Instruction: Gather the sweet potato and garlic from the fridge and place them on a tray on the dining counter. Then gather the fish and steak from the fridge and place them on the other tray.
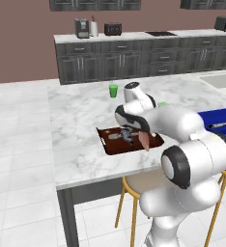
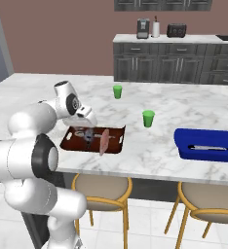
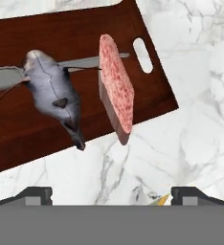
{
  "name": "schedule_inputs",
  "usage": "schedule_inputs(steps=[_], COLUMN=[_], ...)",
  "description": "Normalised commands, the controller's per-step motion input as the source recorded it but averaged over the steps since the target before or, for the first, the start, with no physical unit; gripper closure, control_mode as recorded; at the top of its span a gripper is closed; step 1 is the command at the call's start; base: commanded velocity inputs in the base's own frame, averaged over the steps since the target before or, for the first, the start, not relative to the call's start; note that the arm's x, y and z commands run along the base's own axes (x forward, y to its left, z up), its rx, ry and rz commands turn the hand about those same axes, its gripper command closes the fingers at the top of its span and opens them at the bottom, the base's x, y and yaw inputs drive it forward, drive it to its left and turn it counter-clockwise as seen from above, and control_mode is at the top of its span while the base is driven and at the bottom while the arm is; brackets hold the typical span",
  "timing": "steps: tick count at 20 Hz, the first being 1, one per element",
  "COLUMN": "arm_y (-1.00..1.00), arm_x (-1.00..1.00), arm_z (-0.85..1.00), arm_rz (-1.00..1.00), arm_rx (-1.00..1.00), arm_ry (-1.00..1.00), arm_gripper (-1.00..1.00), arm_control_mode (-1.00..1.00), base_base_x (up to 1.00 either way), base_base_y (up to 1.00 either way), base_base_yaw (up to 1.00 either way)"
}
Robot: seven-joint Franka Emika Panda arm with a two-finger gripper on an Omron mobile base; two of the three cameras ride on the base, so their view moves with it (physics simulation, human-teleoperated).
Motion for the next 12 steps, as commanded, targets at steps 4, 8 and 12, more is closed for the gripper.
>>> schedule_inputs(steps=[4, 8, 12], arm_y=[0.01, 0.0, 0.0], arm_x=[-0.79, -0.84, -0.83], arm_z=[0.25, 0.12, 0.14], arm_rz=[0.0, 0.0, 0.0], arm_rx=[0.01, 0.0, 0.0], arm_ry=[-0.21, -0.19, -0.23], arm_gripper=[-1.0, -1.0, -1.0], arm_control_mode=[-1.0, -1.0, -1.0], base_base_x=[0.0, 0.0, 0.0], base_base_y=[0.0, 0.0, 0.0], base_base_yaw=[0.0, 0.0, 0.0])
